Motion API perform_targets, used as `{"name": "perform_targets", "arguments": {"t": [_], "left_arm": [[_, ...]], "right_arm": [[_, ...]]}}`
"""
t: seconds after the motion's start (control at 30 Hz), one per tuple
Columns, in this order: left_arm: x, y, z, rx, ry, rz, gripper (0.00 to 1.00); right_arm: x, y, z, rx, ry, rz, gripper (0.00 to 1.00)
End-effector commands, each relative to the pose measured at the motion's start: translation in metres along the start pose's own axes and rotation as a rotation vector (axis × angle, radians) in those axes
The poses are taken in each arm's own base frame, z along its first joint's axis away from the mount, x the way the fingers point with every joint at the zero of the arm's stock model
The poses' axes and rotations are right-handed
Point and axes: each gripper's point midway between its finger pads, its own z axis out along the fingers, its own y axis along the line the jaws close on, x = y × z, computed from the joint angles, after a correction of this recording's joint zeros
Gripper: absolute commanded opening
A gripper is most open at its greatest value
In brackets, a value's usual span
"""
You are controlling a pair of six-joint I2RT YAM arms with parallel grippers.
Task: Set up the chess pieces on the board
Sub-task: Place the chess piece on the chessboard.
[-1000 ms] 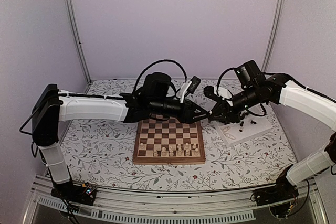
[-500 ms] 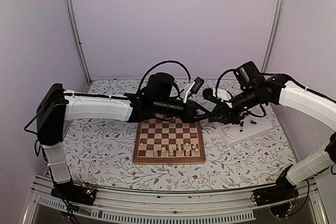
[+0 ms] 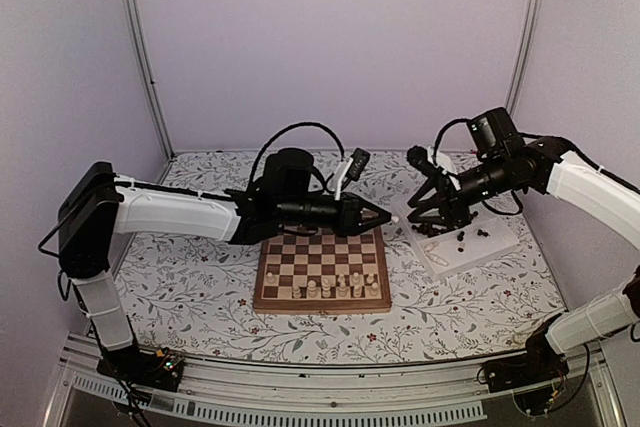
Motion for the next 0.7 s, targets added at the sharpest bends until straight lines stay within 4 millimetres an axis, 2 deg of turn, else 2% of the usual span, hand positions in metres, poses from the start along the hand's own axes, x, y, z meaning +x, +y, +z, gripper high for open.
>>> {"name": "perform_targets", "arguments": {"t": [0.0, 0.07, 0.13, 0.3, 0.5, 0.67], "left_arm": [[-0.061, -0.005, -0.033, -0.026, -0.264, 0.034, 0.12], [-0.067, -0.005, -0.037, -0.024, -0.314, 0.036, 0.11], [-0.07, -0.006, -0.038, -0.014, -0.348, 0.036, 0.11], [-0.075, -0.015, -0.03, 0.032, -0.379, 0.051, 0.11], [-0.073, -0.022, -0.018, 0.06, -0.376, 0.055, 0.11], [-0.069, -0.026, -0.009, 0.081, -0.361, 0.055, 0.11]], "right_arm": [[-0.043, -0.003, -0.047, -0.124, -0.266, 0.14, 0.38], [-0.048, -0.006, -0.056, -0.205, -0.345, 0.232, 0.38], [-0.048, -0.009, -0.055, -0.278, -0.373, 0.34, 0.38], [-0.049, -0.013, -0.045, -0.416, -0.396, 0.474, 0.41], [-0.051, -0.021, -0.037, -0.493, -0.398, 0.549, 0.43], [-0.051, -0.015, -0.032, -0.521, -0.393, 0.554, 0.41]]}}
